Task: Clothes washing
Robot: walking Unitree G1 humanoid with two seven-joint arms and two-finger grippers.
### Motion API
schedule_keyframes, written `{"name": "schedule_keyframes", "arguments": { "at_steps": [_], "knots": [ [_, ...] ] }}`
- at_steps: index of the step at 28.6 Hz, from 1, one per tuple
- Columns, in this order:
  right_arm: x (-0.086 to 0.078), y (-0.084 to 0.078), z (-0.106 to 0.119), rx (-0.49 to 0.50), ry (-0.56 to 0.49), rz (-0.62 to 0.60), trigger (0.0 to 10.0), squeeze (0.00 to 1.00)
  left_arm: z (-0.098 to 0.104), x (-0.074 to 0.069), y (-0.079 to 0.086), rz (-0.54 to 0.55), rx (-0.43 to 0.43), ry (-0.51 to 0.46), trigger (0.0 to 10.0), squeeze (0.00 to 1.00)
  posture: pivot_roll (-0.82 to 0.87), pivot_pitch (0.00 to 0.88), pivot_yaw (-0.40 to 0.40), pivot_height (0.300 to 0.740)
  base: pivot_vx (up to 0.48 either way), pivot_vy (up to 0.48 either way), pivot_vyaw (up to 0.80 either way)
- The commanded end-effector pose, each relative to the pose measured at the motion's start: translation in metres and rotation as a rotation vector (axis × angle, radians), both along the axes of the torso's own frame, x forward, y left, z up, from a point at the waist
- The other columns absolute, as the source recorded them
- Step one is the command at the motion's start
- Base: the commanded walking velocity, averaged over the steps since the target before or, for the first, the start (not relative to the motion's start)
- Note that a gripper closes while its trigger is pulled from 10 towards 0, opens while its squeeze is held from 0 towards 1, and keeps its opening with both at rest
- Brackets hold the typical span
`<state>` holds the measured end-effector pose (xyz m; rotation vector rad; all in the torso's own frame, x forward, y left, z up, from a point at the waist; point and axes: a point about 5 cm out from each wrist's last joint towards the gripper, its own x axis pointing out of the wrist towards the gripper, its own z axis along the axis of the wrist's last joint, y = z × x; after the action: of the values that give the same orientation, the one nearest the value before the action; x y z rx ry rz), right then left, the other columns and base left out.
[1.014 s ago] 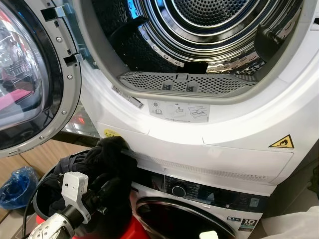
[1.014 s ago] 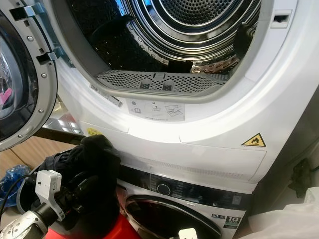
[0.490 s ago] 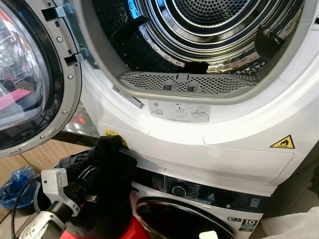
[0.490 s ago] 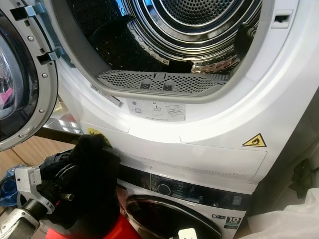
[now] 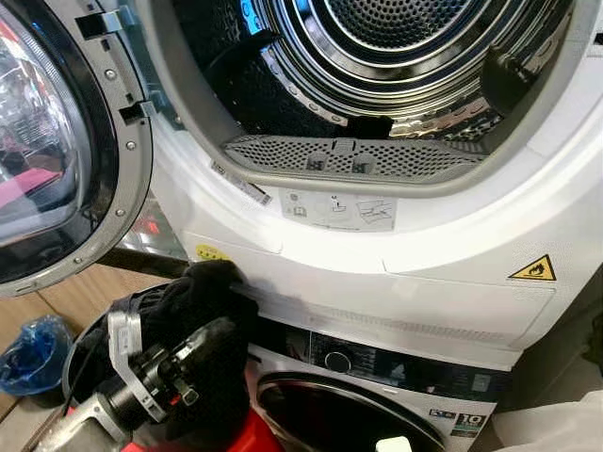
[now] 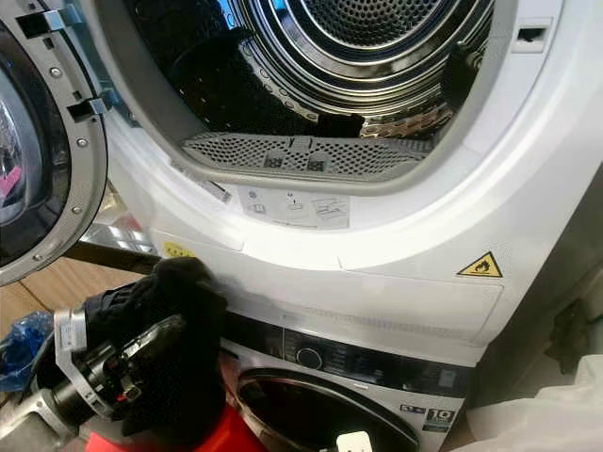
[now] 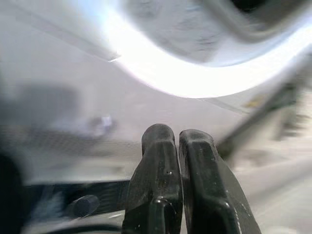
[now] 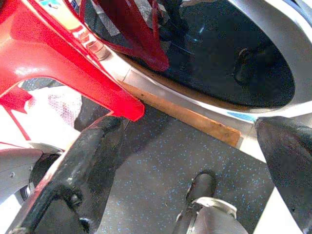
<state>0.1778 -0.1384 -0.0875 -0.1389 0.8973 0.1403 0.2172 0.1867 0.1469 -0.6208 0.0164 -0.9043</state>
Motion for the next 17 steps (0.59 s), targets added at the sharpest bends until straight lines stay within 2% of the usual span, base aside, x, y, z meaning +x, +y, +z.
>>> {"name": "schedule_keyframes", "arguments": {
  "at_steps": [1, 2, 4, 5, 6, 7, 8, 10, 11, 12, 13, 14, 15, 17],
  "knots": [
    [0.0, 0.007, 0.0, 0.02, 0.0, 0.005, 10.0, 0.0, 0.008, -0.002, -0.001, -0.047, -0.006, -0.017, 0.0, 0.0, 0.05, 0.0, 0.142, 0.74, 0.0, 0.0, 0.0],
    [0.0, 0.007, 0.0, 0.02, 0.0, 0.004, 10.0, 0.0, 0.009, -0.001, -0.001, -0.045, -0.003, -0.019, 0.0, 0.0, 0.05, 0.0, 0.142, 0.74, 0.0, 0.0, 0.0],
    [0.001, 0.007, 0.0, 0.02, -0.001, 0.003, 10.0, 0.0, 0.001, 0.008, 0.004, 0.066, 0.103, -0.01, 0.0, 0.0, 0.05, 0.0, 0.143, 0.74, 0.0, 0.0, 0.0],
    [0.001, 0.007, 0.0, 0.019, -0.001, 0.004, 10.0, 0.0, -0.007, 0.014, 0.007, 0.148, 0.203, 0.003, 1.4, 0.0, 0.06, 0.0, 0.143, 0.74, 0.0, 0.0, 0.0],
    [0.001, 0.007, 0.0, 0.018, 0.0, 0.005, 10.0, 0.0, -0.017, 0.021, 0.012, 0.249, 0.358, -0.013, 6.3, 0.0, 0.06, 0.0, 0.142, 0.74, 0.0, 0.0, 0.0],
    [0.001, 0.008, 0.0, 0.019, 0.0, 0.005, 10.0, 0.0, -0.021, 0.025, 0.014, 0.297, 0.424, -0.017, 10.0, 0.0, 0.06, 0.0, 0.144, 0.74, 0.0, 0.0, 0.0],
    [0.0, 0.008, 0.0, 0.019, 0.001, 0.006, 10.0, 0.0, -0.028, 0.028, 0.018, 0.338, 0.481, 0.014, 10.0, 0.0, 0.06, 0.0, 0.145, 0.74, 0.0, 0.0, 0.0],
    [0.0, 0.008, 0.0, 0.019, 0.002, 0.007, 10.0, 0.0, -0.037, 0.034, 0.024, 0.433, 0.636, -0.011, 10.0, 0.0, 0.06, 0.0, 0.144, 0.74, 0.0, 0.0, 0.0],
    [0.0, 0.008, 0.0, 0.019, 0.003, 0.006, 10.0, 0.0, -0.038, 0.035, 0.026, 0.458, 0.673, -0.029, 10.0, 0.0, 0.06, 0.0, 0.144, 0.74, 0.0, 0.0, 0.0],
    [-0.001, 0.008, 0.0, 0.018, 0.002, 0.002, 10.0, 0.0, -0.04, 0.039, 0.028, 0.535, 0.706, -0.017, 10.0, 0.94, 0.06, 0.0, 0.144, 0.74, 0.0, 0.0, 0.0],
    [-0.001, 0.008, 0.0, 0.017, 0.002, 0.0, 10.0, 0.0, -0.039, 0.04, 0.027, 0.553, 0.717, -0.025, 10.0, 1.0, 0.06, 0.0, 0.144, 0.74, 0.0, 0.0, 0.0],
    [-0.001, 0.007, 0.0, 0.015, 0.002, -0.001, 10.0, 0.0, -0.039, 0.041, 0.022, 0.549, 0.724, -0.044, 10.0, 1.0, 0.06, 0.0, 0.145, 0.74, 0.0, 0.0, 0.0],
    [0.0, 0.007, 0.0, 0.013, 0.001, -0.003, 10.0, 0.0, -0.036, 0.04, 0.011, 0.517, 0.743, -0.109, 10.0, 1.0, 0.06, 0.0, 0.144, 0.74, 0.0, 0.0, 0.0],
    [0.0, 0.006, 0.0, 0.012, 0.0, -0.007, 10.0, 0.0, -0.033, 0.04, -0.002, 0.478, 0.813, -0.196, 10.0, 1.0, 0.05, 0.0, 0.145, 0.74, 0.0, 0.0, 0.0]
  ]
}}
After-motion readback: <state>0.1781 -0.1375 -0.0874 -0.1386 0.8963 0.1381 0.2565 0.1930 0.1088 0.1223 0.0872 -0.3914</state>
